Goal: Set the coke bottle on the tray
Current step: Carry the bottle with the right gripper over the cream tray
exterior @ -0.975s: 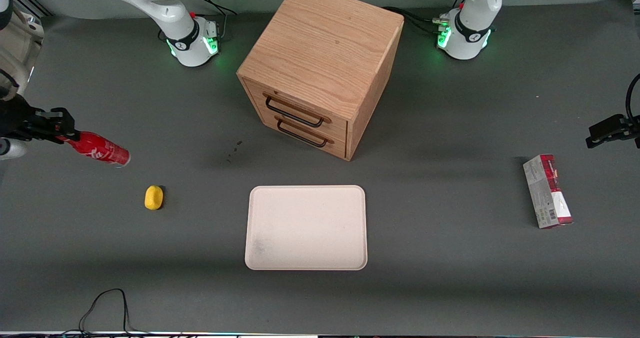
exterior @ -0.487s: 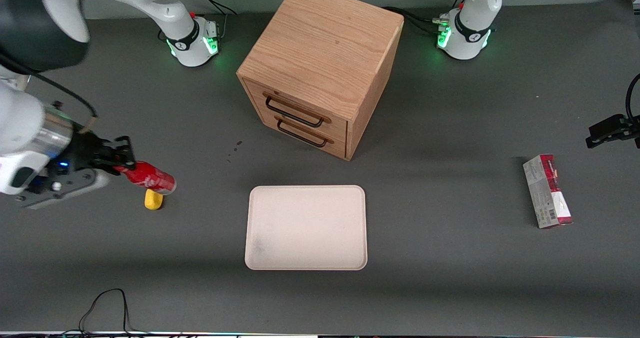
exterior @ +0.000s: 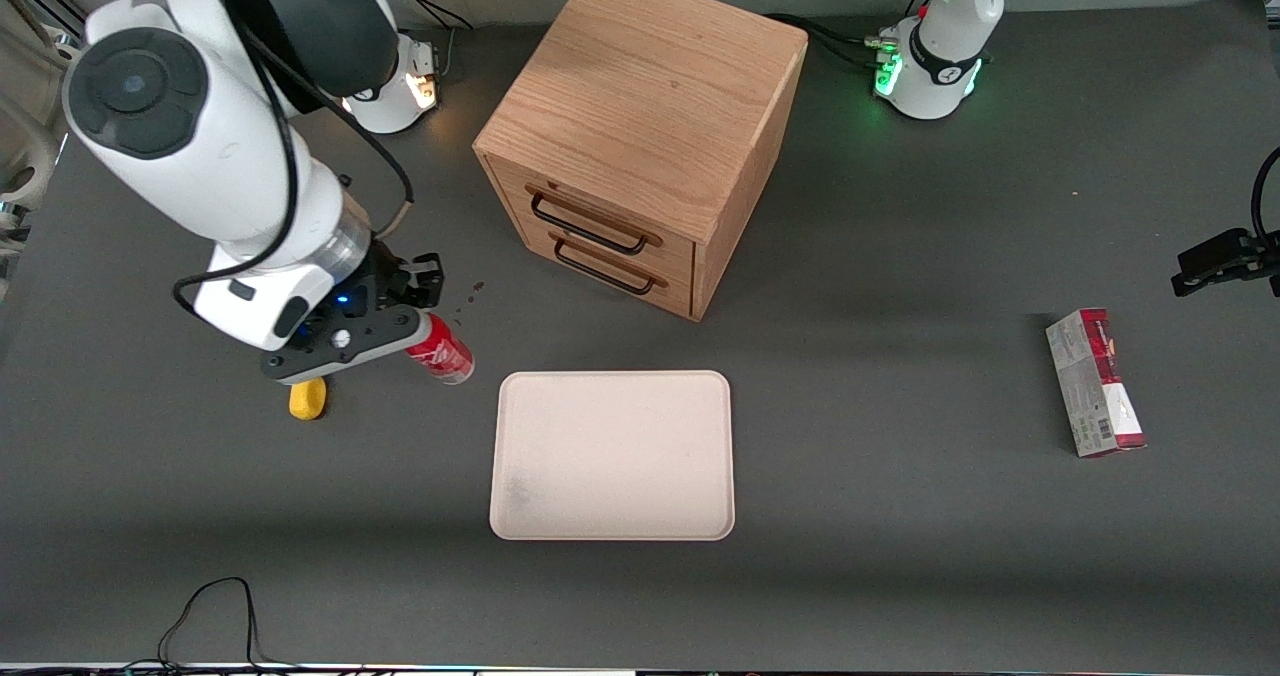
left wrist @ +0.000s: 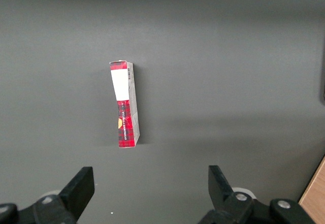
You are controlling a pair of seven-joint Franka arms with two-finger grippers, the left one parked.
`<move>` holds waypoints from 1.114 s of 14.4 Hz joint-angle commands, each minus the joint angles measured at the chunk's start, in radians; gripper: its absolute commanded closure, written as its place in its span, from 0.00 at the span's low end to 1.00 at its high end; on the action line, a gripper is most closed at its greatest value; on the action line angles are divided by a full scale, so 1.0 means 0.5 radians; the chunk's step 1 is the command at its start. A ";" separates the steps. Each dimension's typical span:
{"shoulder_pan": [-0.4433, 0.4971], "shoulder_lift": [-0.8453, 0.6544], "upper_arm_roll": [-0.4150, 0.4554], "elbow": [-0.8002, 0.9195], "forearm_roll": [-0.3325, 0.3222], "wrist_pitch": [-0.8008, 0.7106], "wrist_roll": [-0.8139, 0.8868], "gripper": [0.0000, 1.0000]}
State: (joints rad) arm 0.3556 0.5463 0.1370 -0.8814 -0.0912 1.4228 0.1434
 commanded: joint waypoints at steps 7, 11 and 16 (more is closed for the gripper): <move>-0.024 0.490 -0.029 0.106 -0.029 0.492 0.005 1.00; -0.027 0.671 -0.032 0.106 -0.029 0.716 0.002 1.00; -0.024 0.803 -0.053 0.088 -0.029 0.888 -0.004 1.00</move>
State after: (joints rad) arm 0.3418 0.9214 0.1105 -0.8758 -0.0917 1.8522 0.1432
